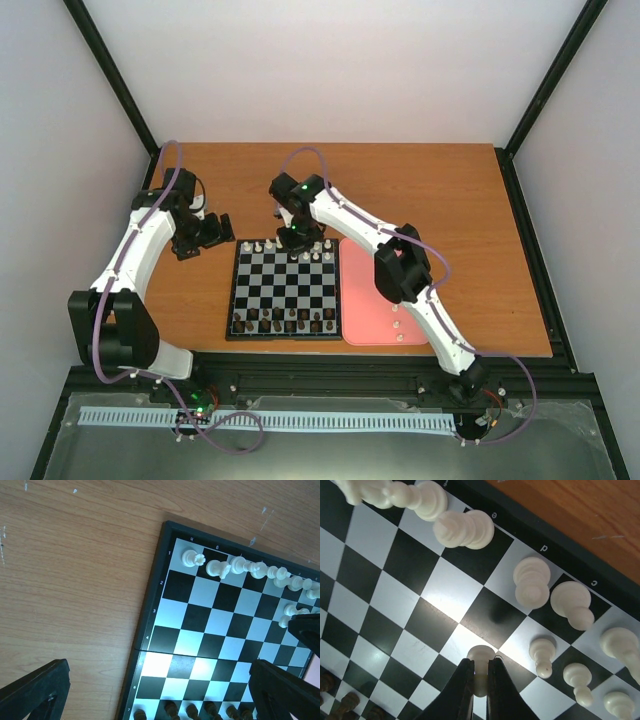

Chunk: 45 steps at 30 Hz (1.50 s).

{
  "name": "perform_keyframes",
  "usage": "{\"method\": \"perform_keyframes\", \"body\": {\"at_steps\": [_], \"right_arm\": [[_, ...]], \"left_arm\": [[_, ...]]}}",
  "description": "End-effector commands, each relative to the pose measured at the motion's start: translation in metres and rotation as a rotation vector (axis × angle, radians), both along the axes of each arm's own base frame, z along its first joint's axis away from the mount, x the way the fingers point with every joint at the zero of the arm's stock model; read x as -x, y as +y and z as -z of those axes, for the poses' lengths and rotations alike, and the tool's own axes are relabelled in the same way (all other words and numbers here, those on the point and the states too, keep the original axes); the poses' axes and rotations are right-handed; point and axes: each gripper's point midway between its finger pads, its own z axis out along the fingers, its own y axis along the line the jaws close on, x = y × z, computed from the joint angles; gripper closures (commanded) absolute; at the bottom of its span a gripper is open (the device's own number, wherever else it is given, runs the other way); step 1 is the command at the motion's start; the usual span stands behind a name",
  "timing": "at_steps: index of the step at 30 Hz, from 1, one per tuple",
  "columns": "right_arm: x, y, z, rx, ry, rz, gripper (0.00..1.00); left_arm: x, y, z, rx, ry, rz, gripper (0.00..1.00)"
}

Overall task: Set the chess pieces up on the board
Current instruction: Place the chess piece on the chessboard.

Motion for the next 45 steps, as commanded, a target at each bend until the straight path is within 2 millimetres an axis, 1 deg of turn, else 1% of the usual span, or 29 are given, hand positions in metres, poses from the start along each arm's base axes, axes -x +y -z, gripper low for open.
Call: {"method": "perform_keyframes", "body": {"at_steps": [1,11,20,24,29,33,37,40,45], "right_arm": [[0.001,0.013,0.000,-0.022,-0.006,-0.017,0.97],[0.000,0.014,0.017,0.007,-0.005,-0.025,0.97],[-0.004,0.011,0.024,0.041,-0.013,-0.021,0.96],[-0.007,0.010,0.024,0.052,-0.028,-0.015,0.96],[-0.006,0.009,0.028,0.060,-0.021,-0.019,0.95],[-0.007,0.011,0.025,0.046,-0.027,-0.027,0.91],[-0.008,0.016,0.017,0.018,-0.040,-0.042,0.83],[-0.007,0.017,0.012,0.005,-0.041,-0.054,0.81],[-0.003,0.019,-0.003,-0.024,-0.049,-0.082,0.74]], "left_arm": [[-0.003,-0.002,-0.008,0.015,-0.035,-0.006,0.00],[-0.003,-0.003,-0.005,0.017,-0.028,-0.003,0.00],[-0.005,-0.004,-0.004,0.022,-0.025,0.001,0.00],[-0.005,-0.004,-0.004,0.021,-0.023,0.001,0.00],[-0.005,-0.004,-0.003,0.021,-0.021,0.003,0.00],[-0.006,-0.004,-0.002,0.022,-0.021,0.002,0.00],[-0.007,-0.004,-0.002,0.021,-0.022,0.004,0.00],[-0.008,-0.004,-0.002,0.021,-0.020,0.004,0.00],[-0.009,-0.004,-0.002,0.022,-0.020,0.004,0.00]]}}
